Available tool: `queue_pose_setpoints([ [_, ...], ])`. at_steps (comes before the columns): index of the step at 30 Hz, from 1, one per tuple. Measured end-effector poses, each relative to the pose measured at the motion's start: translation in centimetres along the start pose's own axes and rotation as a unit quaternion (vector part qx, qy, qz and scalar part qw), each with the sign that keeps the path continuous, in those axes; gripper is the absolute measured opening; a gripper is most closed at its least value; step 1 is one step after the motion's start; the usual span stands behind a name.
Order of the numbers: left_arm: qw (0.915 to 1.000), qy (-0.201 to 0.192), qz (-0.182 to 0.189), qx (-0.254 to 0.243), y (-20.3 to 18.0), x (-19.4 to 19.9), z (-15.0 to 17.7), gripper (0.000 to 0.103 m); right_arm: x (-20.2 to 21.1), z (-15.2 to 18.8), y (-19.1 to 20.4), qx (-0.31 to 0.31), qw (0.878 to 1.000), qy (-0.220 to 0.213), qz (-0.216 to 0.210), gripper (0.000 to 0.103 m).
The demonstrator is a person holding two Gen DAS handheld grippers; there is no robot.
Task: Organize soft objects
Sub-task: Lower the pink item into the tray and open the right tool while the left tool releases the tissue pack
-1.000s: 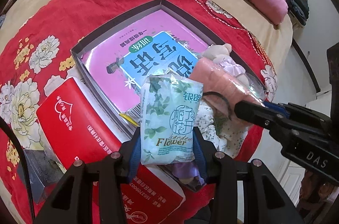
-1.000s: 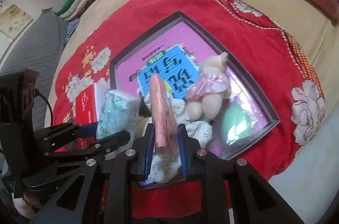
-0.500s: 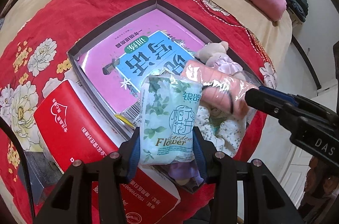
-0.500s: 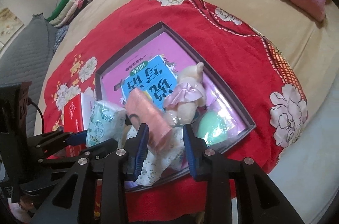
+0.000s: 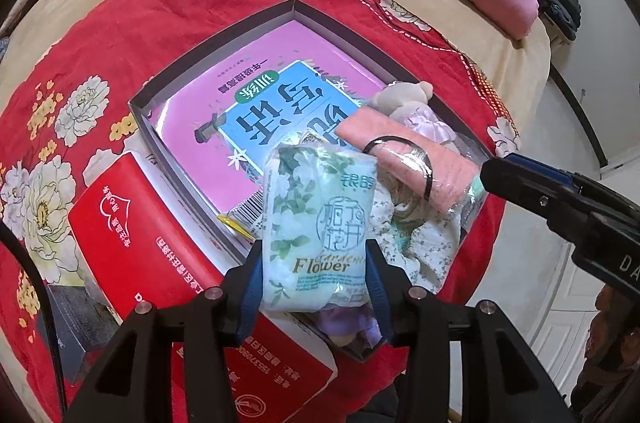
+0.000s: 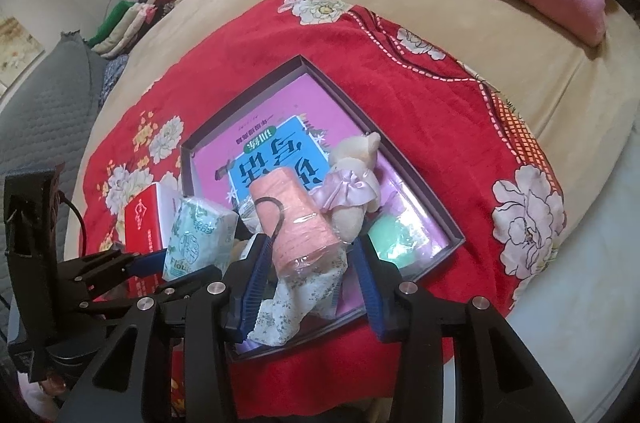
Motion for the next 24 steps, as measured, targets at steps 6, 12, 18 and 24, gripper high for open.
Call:
queue_pose_setpoints([
  [6,1.0,-0.001,0.002,0.001,-0.05,0.12,0.05,0.047,0.27,-0.01,-0.11,0.0,1.0,-0.004,0.001,0.049],
  [12,0.9999,-0.004,0.009,0.005,-0.04,0.23,0.06,0.048,0.55,-0.03,-0.35,-0.002,1.0,-0.006,0.006,0.051],
  [18,0.9998,-0.01,0.017,0.004,-0.31,0.55,0.05,0.051,0.71,0.0,-0.28,0.001,1.0,-0.009,0.008,0.055],
  [24,0.9997,-0.017,0.019,0.005,-0.52,0.99,0.13,0.059,0.94,-0.06,-0.29,0.001,1.0,-0.012,0.012,0.057],
])
Point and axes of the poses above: each gripper's, at about its wrist camera, not at the fingertips, and x roughly against the way its jaws point, y to its left, z to its underside, the point moved 1 cm from there along -x, roughly the way its jaws point, and after that the axes turned 7 degrees about -x, right-handed, at the moved point
